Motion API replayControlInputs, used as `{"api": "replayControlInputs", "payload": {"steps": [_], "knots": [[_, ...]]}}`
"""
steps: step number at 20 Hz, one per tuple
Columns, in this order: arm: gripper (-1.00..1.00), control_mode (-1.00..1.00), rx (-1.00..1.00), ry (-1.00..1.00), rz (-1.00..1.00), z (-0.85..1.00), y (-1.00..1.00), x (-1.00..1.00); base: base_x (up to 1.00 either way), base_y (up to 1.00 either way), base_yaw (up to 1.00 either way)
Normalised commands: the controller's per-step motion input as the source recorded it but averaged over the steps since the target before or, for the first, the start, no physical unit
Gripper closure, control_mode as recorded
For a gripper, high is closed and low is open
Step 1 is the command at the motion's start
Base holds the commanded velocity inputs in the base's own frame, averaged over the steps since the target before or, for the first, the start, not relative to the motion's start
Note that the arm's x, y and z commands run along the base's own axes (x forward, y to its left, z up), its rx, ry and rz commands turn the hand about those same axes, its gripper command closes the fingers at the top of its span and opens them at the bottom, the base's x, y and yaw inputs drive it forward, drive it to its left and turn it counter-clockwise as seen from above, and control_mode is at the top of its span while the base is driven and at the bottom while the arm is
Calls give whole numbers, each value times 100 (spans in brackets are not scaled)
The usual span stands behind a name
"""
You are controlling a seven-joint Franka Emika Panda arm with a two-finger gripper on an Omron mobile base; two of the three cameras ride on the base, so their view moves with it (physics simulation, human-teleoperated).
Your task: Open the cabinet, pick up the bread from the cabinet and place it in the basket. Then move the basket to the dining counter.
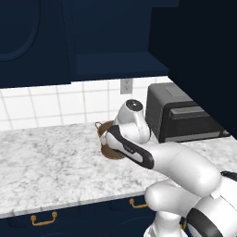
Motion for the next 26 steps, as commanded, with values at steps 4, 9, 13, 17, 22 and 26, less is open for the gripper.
{"api": "replayControlInputs", "payload": {"steps": [4,9,13,17,22,26], "knots": [[-100,-100,-1,0,0,-25,8,23,0,0,0],[-100,-100,-4,0,0,-53,12,26,0,0,0],[-100,-100,-3,0,0,-39,6,17,0,0,0],[-100,-100,-3,0,0,-28,0,25,0,0,0],[-100,-100,-3,1,1,-42,0,2,0,0,0],[100,-100,-3,1,2,-55,1,0,0,0,0]]}}
